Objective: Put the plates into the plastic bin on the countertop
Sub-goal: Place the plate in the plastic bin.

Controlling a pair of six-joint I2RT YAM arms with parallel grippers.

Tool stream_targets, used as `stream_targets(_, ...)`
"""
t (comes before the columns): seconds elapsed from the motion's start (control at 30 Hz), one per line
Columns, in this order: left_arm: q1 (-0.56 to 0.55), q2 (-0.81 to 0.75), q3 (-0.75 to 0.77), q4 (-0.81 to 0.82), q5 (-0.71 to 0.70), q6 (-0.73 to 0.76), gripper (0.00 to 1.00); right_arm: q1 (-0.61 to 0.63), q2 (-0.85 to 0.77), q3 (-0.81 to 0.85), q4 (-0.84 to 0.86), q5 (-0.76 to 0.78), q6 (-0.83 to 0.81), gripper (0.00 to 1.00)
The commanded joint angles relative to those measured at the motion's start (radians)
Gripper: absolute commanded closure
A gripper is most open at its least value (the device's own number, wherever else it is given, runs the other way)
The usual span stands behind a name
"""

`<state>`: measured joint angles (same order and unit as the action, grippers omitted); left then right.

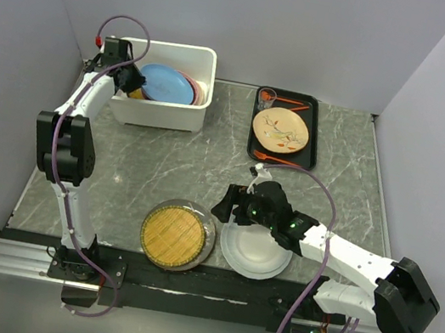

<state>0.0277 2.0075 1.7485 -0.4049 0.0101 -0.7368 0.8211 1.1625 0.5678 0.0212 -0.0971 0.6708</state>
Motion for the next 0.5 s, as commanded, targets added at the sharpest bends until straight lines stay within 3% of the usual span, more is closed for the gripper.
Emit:
stream_targets(0.0,0.001,-0.046,0.003,0.06,0.008,0.013,0.63,-0.004,0.003,0.018,-0.001,0.014,-0.014,0.16)
stream_targets(0.13,0.005,-0.075,-0.02,0.078,-0.007,0.01,0.3,-0.005,0.006,0.021,-0.003,0.014,-0.016,0.16)
stream_targets(0.2,0.005,-0.082,-0.027,0.084,-0.006,0.01,0.2,-0.004,0.008,0.021,-0.001,0.013,-0.017,0.16)
stream_targets(0.47,0.003,-0.162,-0.082,0.139,-0.007,-0.003,0.17,-0.004,0.016,0.027,-0.003,0.011,-0.02,0.16)
